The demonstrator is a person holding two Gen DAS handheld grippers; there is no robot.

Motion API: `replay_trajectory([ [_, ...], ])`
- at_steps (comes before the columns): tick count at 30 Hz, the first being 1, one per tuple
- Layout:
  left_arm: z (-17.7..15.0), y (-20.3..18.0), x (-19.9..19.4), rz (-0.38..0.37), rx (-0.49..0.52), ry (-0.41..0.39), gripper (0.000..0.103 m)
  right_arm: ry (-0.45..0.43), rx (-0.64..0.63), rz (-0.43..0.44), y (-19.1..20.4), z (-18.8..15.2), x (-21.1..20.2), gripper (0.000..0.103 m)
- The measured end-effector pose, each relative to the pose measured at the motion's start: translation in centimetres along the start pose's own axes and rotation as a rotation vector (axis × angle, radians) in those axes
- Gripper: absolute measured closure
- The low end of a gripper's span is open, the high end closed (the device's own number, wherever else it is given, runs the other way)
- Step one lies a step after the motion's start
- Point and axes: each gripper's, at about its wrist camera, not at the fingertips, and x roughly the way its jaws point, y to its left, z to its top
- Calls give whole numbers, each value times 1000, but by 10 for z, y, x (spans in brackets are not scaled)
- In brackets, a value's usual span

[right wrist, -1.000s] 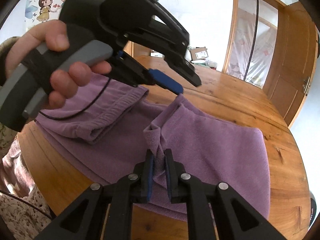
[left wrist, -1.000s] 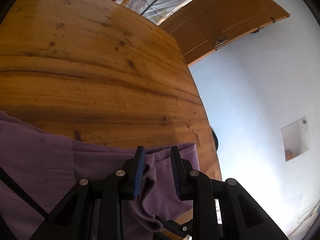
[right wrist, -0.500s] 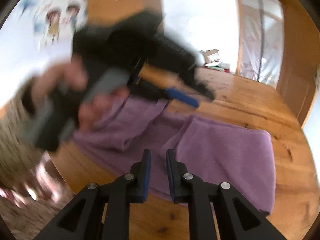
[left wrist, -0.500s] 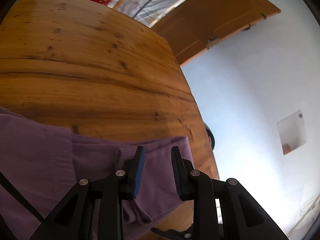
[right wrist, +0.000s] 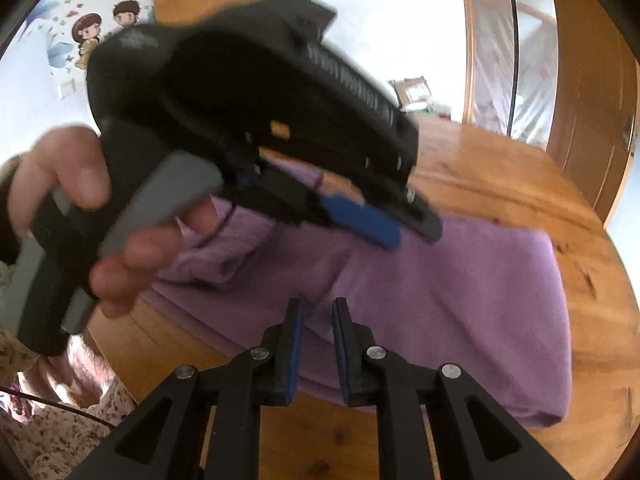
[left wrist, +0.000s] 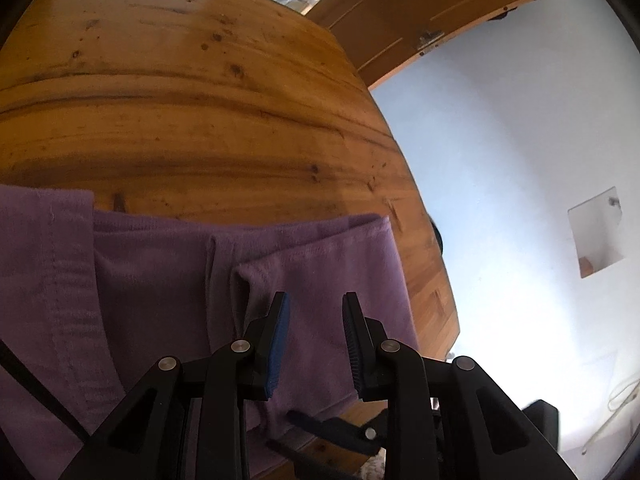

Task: Fold clothes

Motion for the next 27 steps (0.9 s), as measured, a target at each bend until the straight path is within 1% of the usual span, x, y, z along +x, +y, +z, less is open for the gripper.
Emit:
replay_trajectory([
  [1, 0, 1, -1, 7, 0, -5, 75, -5, -10, 5, 1, 1, 0, 87],
  [4, 0, 6, 0, 0, -17, 4, 75, 12, 39, 0, -10, 4, 9, 87],
  [8, -1, 9, 2, -3, -24, 15, 75, 57, 26, 41, -7, 2, 19, 86],
  [10, -1, 11, 2, 2, -31, 17, 75, 55, 22, 60, -8, 5, 15, 86],
  [12, -1, 12, 1, 6, -36, 18, 75, 37, 36, 43, -16, 9, 10, 86],
  [15, 0, 12, -10, -4, -42, -16, 75, 27, 65, 10, -30, 13, 7, 86],
  [21, -6, 9, -24, 6, -29, -30, 75, 40, 31, -5, -31, 17, 4, 86],
  [23, -9, 8, -33, 1, -21, -46, 75, 44, 20, -10, -31, 19, 2, 86],
  [27, -19, 8, -63, 11, -15, -94, 75, 1, 23, -23, -32, 32, -9, 86],
])
